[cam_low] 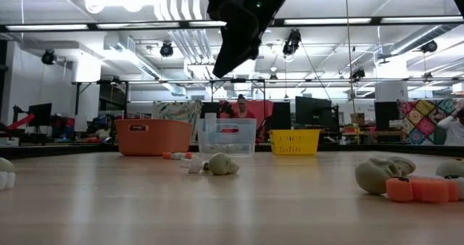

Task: Sort Halloween decoration
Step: Put the orange skeleton toy into the yellow bin

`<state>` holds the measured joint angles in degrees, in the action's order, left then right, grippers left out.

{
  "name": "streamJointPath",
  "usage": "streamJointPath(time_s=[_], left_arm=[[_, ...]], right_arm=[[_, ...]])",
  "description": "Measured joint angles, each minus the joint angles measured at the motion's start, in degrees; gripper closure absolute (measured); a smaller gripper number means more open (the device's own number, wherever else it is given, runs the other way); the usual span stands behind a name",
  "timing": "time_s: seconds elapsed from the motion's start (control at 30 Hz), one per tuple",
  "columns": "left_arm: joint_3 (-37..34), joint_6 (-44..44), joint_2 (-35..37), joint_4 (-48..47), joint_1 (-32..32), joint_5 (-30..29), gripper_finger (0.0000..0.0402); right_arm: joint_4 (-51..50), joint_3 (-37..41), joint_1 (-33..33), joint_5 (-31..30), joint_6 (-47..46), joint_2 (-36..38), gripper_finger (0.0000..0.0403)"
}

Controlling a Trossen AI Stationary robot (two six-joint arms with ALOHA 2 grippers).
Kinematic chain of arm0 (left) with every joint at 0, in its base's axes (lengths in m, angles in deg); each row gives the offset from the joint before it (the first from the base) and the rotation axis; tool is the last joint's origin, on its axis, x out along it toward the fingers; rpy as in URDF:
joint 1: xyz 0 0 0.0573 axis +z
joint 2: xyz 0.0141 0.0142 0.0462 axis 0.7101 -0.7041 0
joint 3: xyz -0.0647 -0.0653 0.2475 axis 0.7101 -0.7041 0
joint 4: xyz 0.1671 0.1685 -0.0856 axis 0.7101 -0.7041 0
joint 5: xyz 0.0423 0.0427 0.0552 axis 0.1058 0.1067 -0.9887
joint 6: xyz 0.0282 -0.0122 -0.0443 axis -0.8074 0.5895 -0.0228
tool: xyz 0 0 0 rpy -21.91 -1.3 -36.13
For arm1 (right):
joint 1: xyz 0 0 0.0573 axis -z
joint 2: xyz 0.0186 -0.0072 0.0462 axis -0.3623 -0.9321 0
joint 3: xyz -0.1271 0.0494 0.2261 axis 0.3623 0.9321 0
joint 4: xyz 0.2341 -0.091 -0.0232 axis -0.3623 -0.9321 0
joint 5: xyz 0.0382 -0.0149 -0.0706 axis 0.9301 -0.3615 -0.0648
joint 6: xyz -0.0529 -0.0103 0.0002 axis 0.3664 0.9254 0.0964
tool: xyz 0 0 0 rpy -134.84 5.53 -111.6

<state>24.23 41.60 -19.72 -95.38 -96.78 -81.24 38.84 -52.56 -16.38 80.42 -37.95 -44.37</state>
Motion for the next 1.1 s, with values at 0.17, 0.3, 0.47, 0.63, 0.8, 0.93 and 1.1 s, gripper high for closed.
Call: streamJointPath(time_s=[0.17,0.3,0.47,0.63,0.8,0.93,1.1], left_arm=[[0.0,2.7,-2.8,0.0,-3.7,-0.4,0.0301],[0.0,3.6,-4.0,-0.9,-4.7,-0.8,0.0296],[0.0,3.7,-4.3,-3.7,-4.7,-1.0,0.0290],[-0.4,2.9,-4.3,-5.2,-4.9,-1.1,0.0278],[-1.5,-0.1,-4.3,-5.0,-5.2,-1.9,0.0267],[-2.8,-2.2,-4.3,-4.9,-5.2,-3.1,0.0268],[-3.8,-4.4,-4.2,-4.7,-5.3,-3.4,0.0272]], right_arm=[[0.3,0.0,0.0,0.0,0.5,0.0,0.0286],[0.4,0.0,0.0,0.0,0.4,0.0,0.0286],[0.4,0.1,-0.1,0.1,-0.1,0.0,0.0280],[-0.4,0.7,-0.5,0.2,-0.8,0.0,0.0283],[-2.7,0.7,-0.9,0.2,-0.9,0.0,0.0289],[-4.5,0.7,-1.2,0.1,-2.1,0.0,0.0287],[-6.1,0.8,-2.1,0.1,-3.5,0.0,0.0285]])
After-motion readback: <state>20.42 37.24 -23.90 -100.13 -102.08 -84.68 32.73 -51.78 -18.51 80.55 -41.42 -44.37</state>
